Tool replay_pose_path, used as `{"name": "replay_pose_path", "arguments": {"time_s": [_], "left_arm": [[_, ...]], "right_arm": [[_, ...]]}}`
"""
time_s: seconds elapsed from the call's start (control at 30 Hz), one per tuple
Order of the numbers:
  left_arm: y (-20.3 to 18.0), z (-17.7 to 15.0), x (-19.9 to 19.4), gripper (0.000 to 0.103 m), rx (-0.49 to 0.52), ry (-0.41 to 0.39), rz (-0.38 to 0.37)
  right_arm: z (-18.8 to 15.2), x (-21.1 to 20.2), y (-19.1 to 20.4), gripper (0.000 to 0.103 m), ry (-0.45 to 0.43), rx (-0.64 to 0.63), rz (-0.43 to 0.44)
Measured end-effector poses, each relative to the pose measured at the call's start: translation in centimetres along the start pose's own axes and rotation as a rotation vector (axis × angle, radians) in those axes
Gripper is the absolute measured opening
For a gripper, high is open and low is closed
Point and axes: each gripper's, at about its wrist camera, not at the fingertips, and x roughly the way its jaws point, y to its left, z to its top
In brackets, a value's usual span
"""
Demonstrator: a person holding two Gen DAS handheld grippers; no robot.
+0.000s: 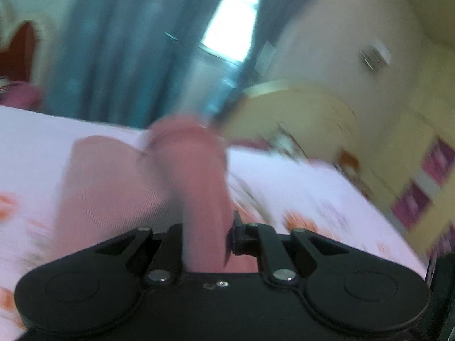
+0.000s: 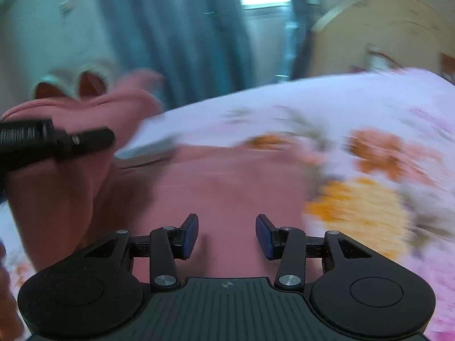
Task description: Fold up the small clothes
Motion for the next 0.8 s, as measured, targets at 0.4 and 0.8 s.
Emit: {"name": "replay_pose_path", "arguments": {"time_s": [0.4, 0.8], "left_arm": [[-6.3, -8.0, 1.2, 0.062, 0.298, 0.183, -0.035], [2.9, -4.7, -5.8, 0.070, 0.158, 0.114, 0.162]], "right_arm": [[1.5, -2.9, -6.1, 0.045, -0.018, 0.092, 0.052], [0.7, 2.4, -2.4, 0.045, 0.103, 0.023, 0.180]]}}
